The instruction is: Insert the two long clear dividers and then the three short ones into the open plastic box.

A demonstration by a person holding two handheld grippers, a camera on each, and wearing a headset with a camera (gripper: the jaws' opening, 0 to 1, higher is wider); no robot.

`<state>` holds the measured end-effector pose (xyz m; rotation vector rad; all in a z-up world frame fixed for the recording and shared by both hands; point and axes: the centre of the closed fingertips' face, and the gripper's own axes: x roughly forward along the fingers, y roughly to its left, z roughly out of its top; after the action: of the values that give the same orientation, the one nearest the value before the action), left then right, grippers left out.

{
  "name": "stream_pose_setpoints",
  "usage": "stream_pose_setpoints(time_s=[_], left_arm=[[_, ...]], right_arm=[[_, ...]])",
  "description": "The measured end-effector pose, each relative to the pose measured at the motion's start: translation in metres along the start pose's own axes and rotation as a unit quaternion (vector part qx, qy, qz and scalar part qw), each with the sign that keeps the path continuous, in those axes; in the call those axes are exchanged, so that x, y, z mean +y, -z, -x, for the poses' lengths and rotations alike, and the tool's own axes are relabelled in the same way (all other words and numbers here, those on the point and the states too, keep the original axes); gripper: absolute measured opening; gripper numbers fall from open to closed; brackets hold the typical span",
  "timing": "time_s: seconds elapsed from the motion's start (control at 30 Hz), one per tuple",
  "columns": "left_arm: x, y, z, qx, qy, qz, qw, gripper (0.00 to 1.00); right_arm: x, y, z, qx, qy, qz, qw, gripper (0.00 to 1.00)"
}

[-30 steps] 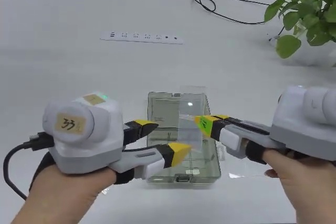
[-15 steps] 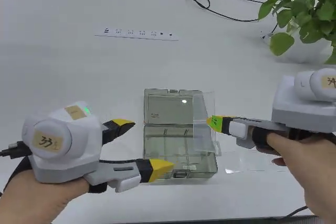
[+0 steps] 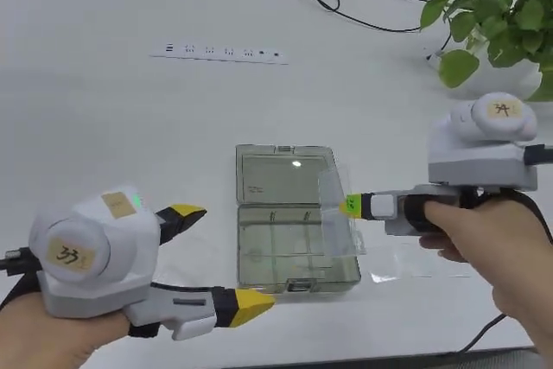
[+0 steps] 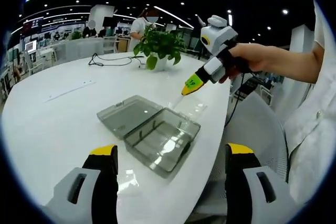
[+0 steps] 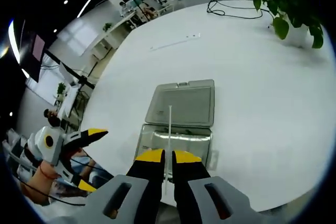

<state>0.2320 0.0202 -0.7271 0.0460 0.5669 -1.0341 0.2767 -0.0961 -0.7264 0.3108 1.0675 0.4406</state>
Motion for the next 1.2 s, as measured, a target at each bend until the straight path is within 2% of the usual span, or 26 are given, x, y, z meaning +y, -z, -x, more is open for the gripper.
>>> stream_pose_setpoints(time_s=[0.3,0.67,0.73,0.77,0.87,1.2], left_arm=[[0.004,0.002,0.000,-0.003,0.011,0.001,0.9999,0.85],[0.004,0.007,-0.003,0.000,0.022,0.006,0.9997,0.85],[0.005,0.007,-0.004,-0.002,0.023,0.009,0.9997,0.85],[0.005,0.007,-0.004,-0.002,0.022,0.010,0.9997,0.85],[0.005,0.006,-0.004,-0.005,0.021,0.014,0.9997,0.85],[0.006,0.009,-0.004,-0.003,0.022,0.022,0.9995,0.83]], right_arm=[[-0.010,0.010,-0.012,0.026,0.031,-0.015,0.9991,0.06],[-0.014,0.021,-0.029,0.062,0.042,-0.034,0.9966,0.06],[-0.018,0.024,-0.032,0.070,0.049,-0.032,0.9958,0.06],[-0.025,0.026,-0.036,0.073,0.050,-0.033,0.9955,0.06],[-0.031,0.029,-0.039,0.078,0.057,-0.031,0.9948,0.06],[-0.033,0.033,-0.044,0.081,0.061,-0.037,0.9942,0.06]])
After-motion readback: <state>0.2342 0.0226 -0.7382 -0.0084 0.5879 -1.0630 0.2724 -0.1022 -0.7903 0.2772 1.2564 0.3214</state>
